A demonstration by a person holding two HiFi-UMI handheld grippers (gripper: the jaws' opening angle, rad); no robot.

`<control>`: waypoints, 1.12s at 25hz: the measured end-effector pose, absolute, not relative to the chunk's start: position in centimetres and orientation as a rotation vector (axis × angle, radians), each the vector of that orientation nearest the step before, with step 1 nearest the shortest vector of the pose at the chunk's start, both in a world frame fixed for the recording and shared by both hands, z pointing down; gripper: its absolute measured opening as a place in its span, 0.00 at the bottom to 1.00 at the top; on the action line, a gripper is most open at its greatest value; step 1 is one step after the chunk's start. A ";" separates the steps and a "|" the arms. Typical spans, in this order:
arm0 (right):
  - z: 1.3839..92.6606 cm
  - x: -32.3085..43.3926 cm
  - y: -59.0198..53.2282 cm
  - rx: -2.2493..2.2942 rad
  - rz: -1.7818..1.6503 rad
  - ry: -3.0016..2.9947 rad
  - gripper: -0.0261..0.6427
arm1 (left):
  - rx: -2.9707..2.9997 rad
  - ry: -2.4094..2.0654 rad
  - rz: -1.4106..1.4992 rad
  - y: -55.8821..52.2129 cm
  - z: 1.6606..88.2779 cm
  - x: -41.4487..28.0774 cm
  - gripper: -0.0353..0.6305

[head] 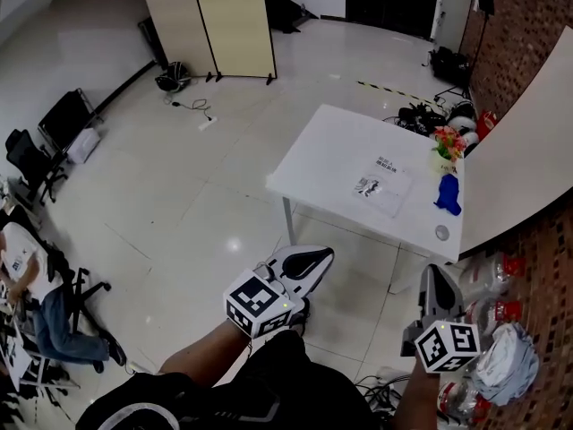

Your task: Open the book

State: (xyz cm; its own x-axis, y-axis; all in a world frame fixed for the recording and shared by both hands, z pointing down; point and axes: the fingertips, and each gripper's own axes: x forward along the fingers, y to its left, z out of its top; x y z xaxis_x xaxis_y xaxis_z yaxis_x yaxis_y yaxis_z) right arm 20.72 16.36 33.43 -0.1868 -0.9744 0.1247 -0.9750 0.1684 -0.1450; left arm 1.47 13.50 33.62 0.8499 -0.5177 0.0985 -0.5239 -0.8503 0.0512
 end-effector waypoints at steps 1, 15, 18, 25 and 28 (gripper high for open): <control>33.5 20.8 15.0 2.008 0.292 -2.387 0.04 | 2.950 -0.823 0.114 12.0 33.8 1.6 0.05; 31.8 20.5 -3.2 2.144 0.208 -2.224 0.04 | 2.992 -0.632 0.038 -8.1 32.4 1.9 0.05; 32.6 20.8 -6.2 2.163 0.253 -2.191 0.04 | 2.975 -0.604 0.040 -11.5 33.0 2.6 0.05; 33.6 23.5 -11.1 2.190 0.309 -2.148 0.04 | 2.917 -0.580 0.074 -17.5 35.2 5.3 0.05; 34.0 25.6 -13.4 2.185 0.304 -2.151 0.04 | 2.914 -0.556 0.079 -19.7 35.9 7.6 0.05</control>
